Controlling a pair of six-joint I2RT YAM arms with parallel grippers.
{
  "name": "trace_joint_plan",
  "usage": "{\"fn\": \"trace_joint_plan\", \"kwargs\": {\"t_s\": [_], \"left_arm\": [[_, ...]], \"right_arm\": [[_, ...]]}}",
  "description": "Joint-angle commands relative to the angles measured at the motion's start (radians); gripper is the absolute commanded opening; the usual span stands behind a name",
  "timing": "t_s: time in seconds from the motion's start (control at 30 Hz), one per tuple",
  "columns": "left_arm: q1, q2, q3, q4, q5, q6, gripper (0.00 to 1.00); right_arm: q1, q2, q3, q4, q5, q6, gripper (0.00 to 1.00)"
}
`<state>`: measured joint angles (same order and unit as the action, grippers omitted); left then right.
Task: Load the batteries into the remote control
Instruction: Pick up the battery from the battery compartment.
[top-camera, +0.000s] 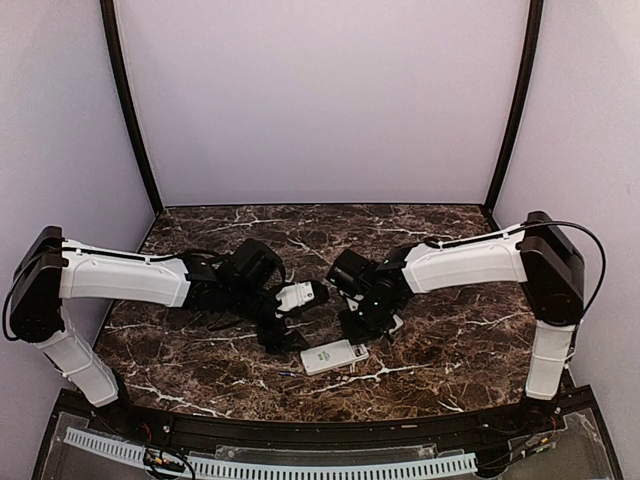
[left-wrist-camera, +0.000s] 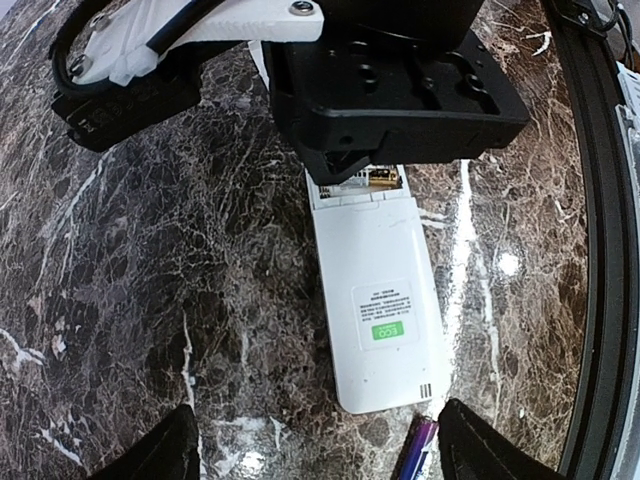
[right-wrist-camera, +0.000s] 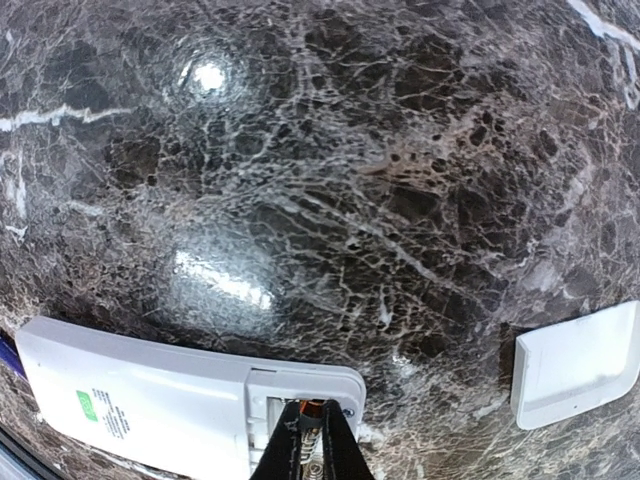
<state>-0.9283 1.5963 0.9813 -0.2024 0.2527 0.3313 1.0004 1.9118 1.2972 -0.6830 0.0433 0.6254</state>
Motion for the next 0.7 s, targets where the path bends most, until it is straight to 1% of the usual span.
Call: {"fn": "trace_joint_plan", "kwargs": {"t_s": [0.0, 0.17, 0.43, 0.53, 0.67], "left_arm": [[0.003, -0.016, 0.011, -0.036, -0.010, -0.006, 0.82], [0.003, -0.024, 0.009, -0.035, -0.009, -0.003, 0.82], [0.003, -0.028, 0.017, -0.041, -0.006, -0.001, 0.82], [0.003, -0.032, 0.018, -0.041, -0.004, -0.002, 0.82], [0.003, -0.036, 0.019, -0.041, -0.003, 0.000, 0.82]], "right_arm": [[0.003, 0.083, 0.005, -0.065, -0.019, -0.045, 0.08], [0.019, 0.102, 0.032, -0.104, -0.023, -0.042, 0.09], [0.037, 0.085, 0.127, -0.229, -0.003, -0.011, 0.12], [0.037, 0.073, 0.133, -0.230, 0.005, -0.003, 0.12], [0.037, 0.105, 0.126, -0.219, -0.012, -0.014, 0.12]]}}
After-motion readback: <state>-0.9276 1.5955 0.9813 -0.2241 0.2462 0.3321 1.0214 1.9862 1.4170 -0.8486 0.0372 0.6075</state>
